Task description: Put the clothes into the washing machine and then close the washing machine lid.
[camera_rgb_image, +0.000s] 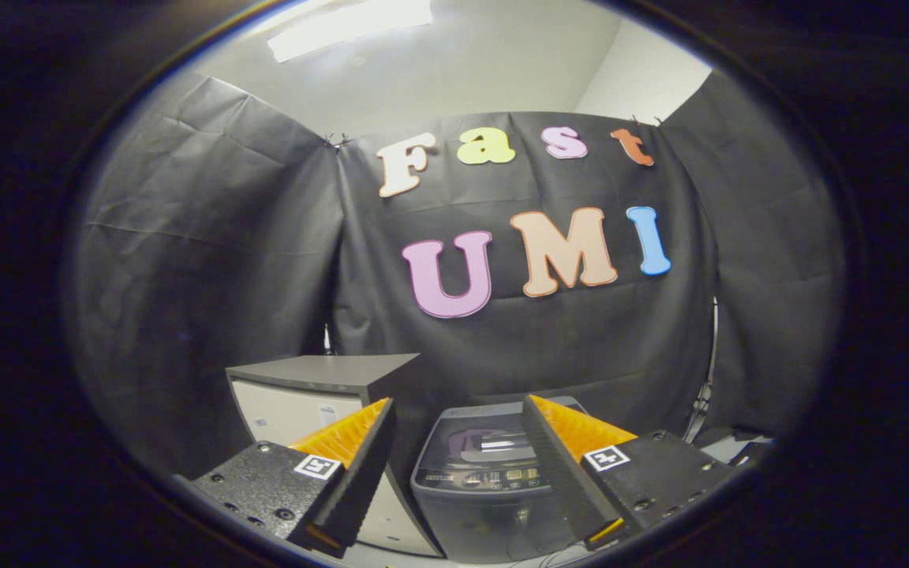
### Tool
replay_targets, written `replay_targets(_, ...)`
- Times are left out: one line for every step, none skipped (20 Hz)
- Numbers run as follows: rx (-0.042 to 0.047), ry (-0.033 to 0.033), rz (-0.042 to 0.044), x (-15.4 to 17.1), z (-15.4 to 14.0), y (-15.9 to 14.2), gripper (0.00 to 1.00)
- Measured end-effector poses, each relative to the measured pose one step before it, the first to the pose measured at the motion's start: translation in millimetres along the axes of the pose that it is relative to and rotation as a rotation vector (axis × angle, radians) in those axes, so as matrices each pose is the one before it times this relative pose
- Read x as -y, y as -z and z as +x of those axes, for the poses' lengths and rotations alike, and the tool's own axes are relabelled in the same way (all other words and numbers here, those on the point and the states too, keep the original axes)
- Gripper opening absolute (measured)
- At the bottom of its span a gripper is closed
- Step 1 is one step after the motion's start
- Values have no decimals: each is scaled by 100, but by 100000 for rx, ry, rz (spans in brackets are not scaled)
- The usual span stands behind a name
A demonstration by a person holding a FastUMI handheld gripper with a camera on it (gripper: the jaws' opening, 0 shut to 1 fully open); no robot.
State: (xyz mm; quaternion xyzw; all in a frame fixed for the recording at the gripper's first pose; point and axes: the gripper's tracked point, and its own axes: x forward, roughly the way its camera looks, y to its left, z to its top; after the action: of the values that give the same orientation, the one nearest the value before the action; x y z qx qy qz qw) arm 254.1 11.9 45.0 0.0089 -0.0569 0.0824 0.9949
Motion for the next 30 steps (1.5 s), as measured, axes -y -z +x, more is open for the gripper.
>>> replay_targets(456, -291, -2268, -165, -307, 60, 96)
replay_targets(484, -128, -1726, 59, 44, 12, 96)
replay_targets(-154, 382, -556, -4, -12, 41, 96)
replay_targets(747, -972, -105, -250, -330, -26, 96)
replay_targets(1244, -821, -226, -399, 174, -197, 96)
replay_targets(439, 131, -631, 3, -55, -74, 96)
replay_targets(-265, 332, -169, 283, -52, 206, 96)
replay_targets(-22, -38, -197, 37, 98, 87, 96)
replay_targets(273, -246, 269, -81, -82, -97, 96)
replay_targets(87, 157, -224, 73, 118, 174, 97)
replay_targets(-25, 274, -66, 135, -94, -76, 97)
replay_targets(275, 662, 210, 140, -42, -6, 97)
replay_targets(586, 37, 656, 12, 17, -18, 97)
replay_targets(615, -140, 379, -175, -90, -241, 97)
replay_targets(447, 163, 408, -3, 18, -31, 96)
replay_targets(347, 54, 205, -62, 26, 111, 96)
replay_targets(221, -364, -21, -134, -48, 23, 96)
replay_targets(-278, -303, -144, -169, 104, 208, 96)
replay_targets(-147, -36, -736, 83, -82, 81, 96)
replay_targets(-292, 340, -470, 97, 147, 125, 96)
replay_targets(-111, 391, -216, 93, -15, 28, 96)
replay_targets(-174, 403, 697, 43, 124, 120, 96)
replay_targets(-319, -255, 1694, -176, -33, 18, 96)
replay_targets(300, -704, 1737, -488, -129, -88, 96)
replay_targets(1025, -885, 712, -419, -97, -310, 96)
replay_targets(239, -132, 116, -62, 24, -205, 96)
replay_targets(356, -51, -309, -89, -142, -81, 96)
replay_targets(-255, -70, -186, -119, 111, 54, 96)
replay_targets(133, 257, 0, 2, -180, -38, 96)
replay_targets(368, 719, -45, 189, 58, -71, 96)
